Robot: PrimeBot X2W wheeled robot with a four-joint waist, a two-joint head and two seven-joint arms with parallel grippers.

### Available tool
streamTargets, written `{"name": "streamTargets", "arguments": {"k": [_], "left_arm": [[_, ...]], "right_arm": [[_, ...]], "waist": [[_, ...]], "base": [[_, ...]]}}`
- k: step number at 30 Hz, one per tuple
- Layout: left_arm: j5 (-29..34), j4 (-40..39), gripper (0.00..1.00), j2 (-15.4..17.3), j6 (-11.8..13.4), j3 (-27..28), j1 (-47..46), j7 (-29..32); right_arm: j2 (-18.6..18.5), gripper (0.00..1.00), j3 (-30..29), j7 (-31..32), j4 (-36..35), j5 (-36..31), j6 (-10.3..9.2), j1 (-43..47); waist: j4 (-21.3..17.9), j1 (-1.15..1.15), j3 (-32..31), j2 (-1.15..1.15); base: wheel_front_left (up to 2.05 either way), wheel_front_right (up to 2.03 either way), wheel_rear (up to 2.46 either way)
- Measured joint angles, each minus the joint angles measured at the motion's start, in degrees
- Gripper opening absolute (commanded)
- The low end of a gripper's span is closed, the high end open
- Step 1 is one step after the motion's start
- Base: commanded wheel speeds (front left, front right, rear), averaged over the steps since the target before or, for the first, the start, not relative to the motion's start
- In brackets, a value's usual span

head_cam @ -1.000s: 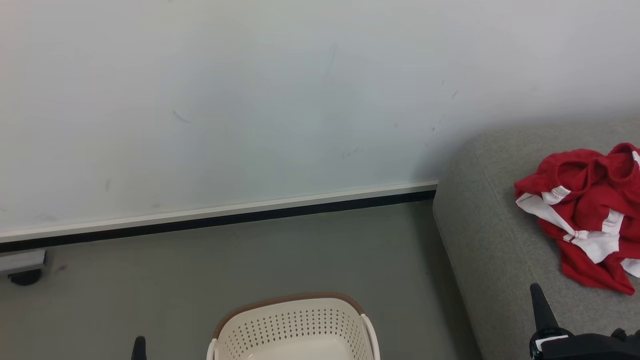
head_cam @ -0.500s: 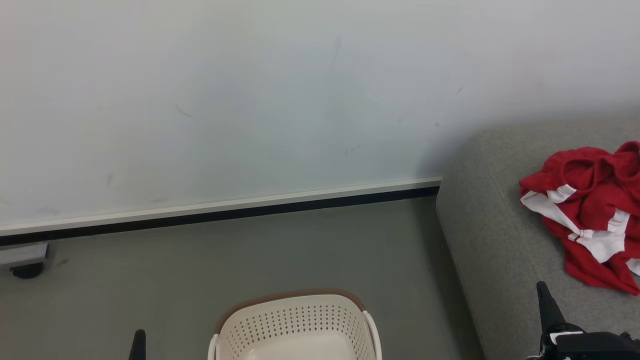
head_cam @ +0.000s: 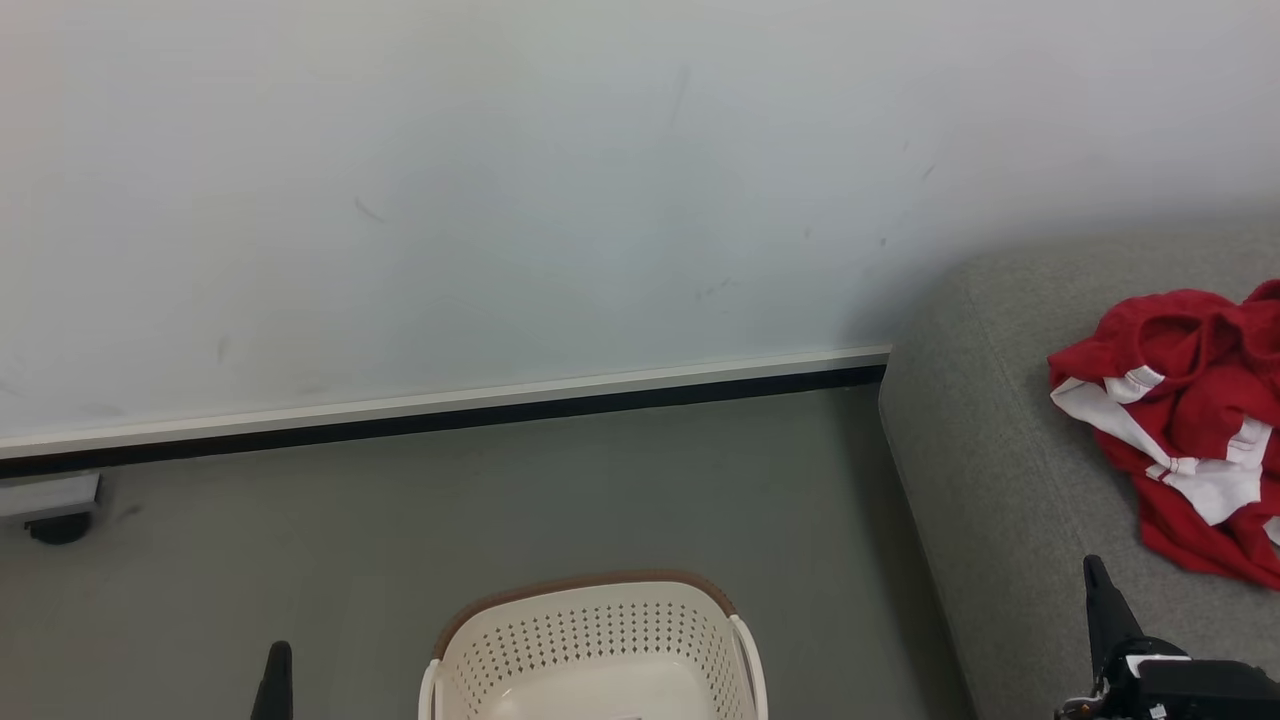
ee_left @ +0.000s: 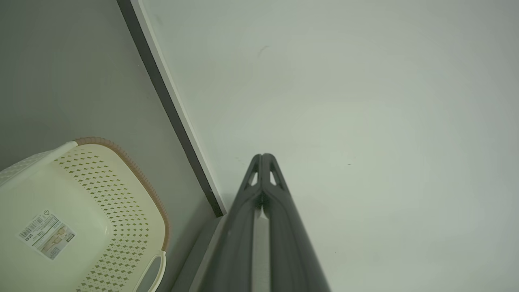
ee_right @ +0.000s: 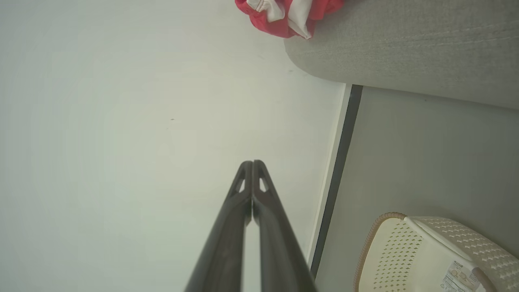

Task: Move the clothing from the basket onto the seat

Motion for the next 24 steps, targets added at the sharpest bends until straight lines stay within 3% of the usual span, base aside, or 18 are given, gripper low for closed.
{"name": "streamTargets", "arguments": {"k": [24], "left_arm": [[-10.3,2.1,0.0,0.0,-1.4,0.3,-2.4,2.4]], "right_arm": [[1.1,0.0,-3.8,3.3,1.0,10.3,0.0,-1.3]], "waist": [[0.8,0.0,1.3,0.0]], "base": [[0.0,0.0,0.0]]}}
